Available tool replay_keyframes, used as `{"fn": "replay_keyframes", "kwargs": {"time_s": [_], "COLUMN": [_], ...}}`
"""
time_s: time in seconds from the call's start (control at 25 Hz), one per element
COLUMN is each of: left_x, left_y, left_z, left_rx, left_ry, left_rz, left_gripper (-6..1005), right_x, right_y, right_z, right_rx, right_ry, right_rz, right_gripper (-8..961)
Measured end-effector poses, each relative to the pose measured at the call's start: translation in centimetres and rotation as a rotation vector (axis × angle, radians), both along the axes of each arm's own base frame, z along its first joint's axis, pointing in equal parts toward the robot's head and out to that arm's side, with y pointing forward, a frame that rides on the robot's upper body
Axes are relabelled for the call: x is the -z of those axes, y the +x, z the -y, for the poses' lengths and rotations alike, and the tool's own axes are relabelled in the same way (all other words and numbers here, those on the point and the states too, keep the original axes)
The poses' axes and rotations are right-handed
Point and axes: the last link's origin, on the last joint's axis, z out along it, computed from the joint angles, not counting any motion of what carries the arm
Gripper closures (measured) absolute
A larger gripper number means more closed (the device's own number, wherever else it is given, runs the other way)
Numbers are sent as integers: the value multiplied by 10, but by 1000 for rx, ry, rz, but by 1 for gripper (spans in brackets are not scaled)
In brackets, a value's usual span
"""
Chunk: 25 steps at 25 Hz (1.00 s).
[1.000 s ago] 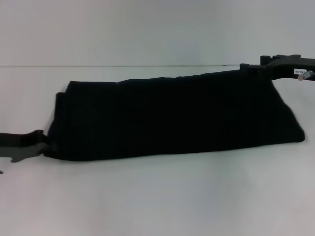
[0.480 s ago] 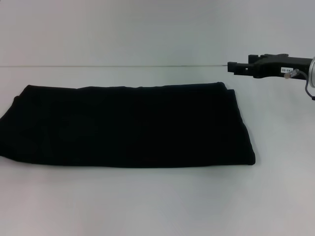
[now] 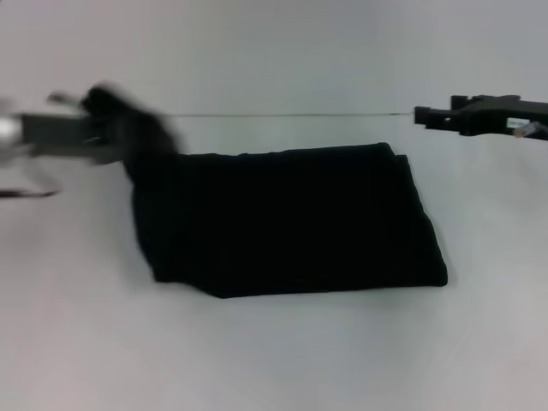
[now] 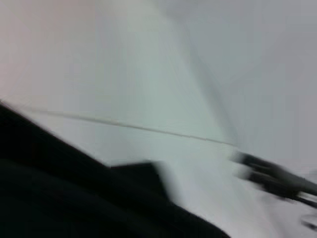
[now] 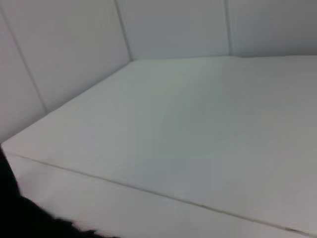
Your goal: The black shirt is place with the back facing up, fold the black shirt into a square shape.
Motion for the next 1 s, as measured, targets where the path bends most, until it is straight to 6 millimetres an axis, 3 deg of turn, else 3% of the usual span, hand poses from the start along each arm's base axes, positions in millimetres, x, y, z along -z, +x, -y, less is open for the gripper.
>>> {"fn": "replay_keyframes", "kwargs": {"time_s": [0.12,0.24,0.32,0.4,0.52,0.64,0.8,1.0], "left_x": [50,103,138,162,206,222,220,197], "left_y": [60,94,105,108,96,94,94,96], "left_z": [-14,-15,-15,-18,0,17,34,60], "left_rx": [137,179,155,116,23,31,83,243], "left_ry": [-93,-125,-105,-62,-19,57,86,68], "left_rz": [34,16,8,31,138,227,336,509], "left_gripper": [987,975,967,959,948,936,920,722], "right_x": [-9,-24,-32,-40,-48,-52,-50,-45], "right_y": [8,22,30,37,42,45,45,39], "right_z": [3,8,11,15,17,18,18,19], "right_rx": [14,33,44,52,57,57,70,106], "right_ry": [16,44,56,67,77,73,39,-30], "right_rz": [-7,-5,-1,4,14,23,20,-13], "right_gripper": [125,126,126,126,126,126,127,126]}}
